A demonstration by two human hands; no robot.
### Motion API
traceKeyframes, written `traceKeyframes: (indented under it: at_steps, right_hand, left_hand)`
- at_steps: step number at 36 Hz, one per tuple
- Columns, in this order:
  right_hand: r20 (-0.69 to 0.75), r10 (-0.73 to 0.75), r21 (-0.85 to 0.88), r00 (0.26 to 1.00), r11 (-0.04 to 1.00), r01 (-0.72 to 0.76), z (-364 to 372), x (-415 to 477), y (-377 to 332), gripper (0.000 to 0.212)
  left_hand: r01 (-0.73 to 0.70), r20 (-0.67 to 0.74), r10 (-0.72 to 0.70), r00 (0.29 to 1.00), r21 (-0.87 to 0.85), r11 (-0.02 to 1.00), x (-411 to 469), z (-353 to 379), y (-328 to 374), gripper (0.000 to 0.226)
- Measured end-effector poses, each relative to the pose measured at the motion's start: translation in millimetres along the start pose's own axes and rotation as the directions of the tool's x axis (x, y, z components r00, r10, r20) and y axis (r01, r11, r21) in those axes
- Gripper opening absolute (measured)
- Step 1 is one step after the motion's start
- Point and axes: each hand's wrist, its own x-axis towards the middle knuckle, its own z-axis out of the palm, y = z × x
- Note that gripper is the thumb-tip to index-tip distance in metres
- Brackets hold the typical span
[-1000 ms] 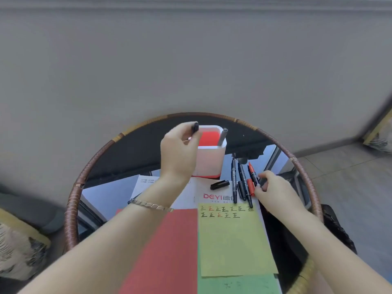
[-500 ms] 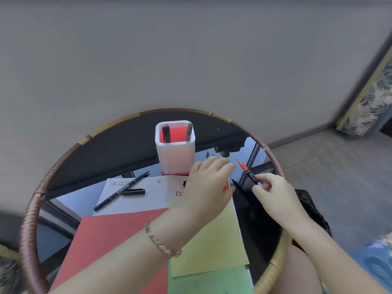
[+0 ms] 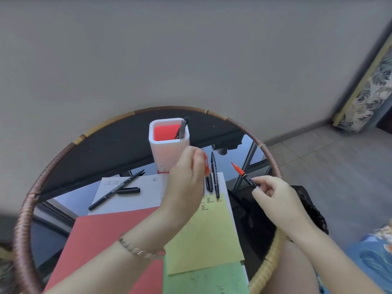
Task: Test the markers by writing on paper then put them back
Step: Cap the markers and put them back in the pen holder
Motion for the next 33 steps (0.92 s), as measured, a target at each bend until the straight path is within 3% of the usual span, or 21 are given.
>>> traceKeyframes:
  at_steps: [5, 10, 14, 19, 26, 33]
  right_hand:
    - [0.034, -0.043, 0.009, 0.998, 0.999, 0.043, 10, -8, -16, 0.023]
    - [0.081, -0.115, 0.076, 0.99, 0.991, 0.109, 19, -18, -39, 0.019]
    - [0.13, -0.214, 0.163, 0.968, 0.968, 0.192, 27, -27, -55, 0.019]
    - [0.176, -0.336, 0.146, 0.925, 0.938, 0.313, 34, -35, -66, 0.019]
    - [0.182, -0.399, 0.096, 0.899, 0.917, 0.387, 38, -40, -74, 0.012]
    - [0.205, -0.434, 0.066, 0.877, 0.9, 0.43, 37, -43, -77, 0.024]
  left_hand:
    - [0.249, -0.094, -0.273, 0.957, -0.214, 0.945, -14, -30, -5, 0.019]
    - [0.505, 0.035, -0.554, 0.832, -0.462, 0.729, -25, -57, -13, 0.019]
    - [0.518, 0.075, -0.59, 0.804, -0.577, 0.631, -35, -72, -17, 0.02]
    - [0.525, 0.124, -0.629, 0.768, -0.684, 0.507, -41, -82, -19, 0.018]
    - [0.504, 0.131, -0.63, 0.766, -0.73, 0.461, -44, -85, -18, 0.014]
    - [0.503, 0.135, -0.618, 0.775, -0.724, 0.472, -49, -85, -14, 0.012]
